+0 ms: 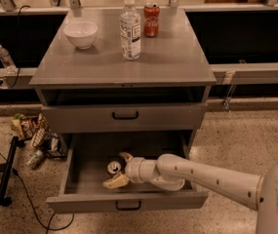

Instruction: Pick orange can from middle drawer and place on counter

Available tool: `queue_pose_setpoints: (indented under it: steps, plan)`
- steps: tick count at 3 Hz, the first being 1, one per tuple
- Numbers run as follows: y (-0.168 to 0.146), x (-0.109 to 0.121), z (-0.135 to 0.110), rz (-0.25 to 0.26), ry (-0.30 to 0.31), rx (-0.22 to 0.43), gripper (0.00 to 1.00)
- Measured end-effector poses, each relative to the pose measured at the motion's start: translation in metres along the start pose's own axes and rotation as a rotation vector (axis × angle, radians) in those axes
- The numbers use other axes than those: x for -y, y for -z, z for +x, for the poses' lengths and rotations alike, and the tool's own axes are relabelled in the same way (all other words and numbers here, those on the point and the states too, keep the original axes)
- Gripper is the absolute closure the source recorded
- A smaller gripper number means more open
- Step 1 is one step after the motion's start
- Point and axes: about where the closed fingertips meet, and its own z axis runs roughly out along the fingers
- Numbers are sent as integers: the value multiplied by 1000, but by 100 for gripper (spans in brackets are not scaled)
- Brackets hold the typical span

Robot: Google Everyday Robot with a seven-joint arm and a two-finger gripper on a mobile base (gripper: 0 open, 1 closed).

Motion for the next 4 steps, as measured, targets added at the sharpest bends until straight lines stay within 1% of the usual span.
queue_pose_setpoints:
  steps: [1,2,3,4]
  plan:
    - [-5,-1,1,-8,7,15,41]
    - [-9,-2,7,-29,10,20,64]
    - [-11,-3,7,-35,10,22,87]
    - [7,0,-23,-8,65,57,100]
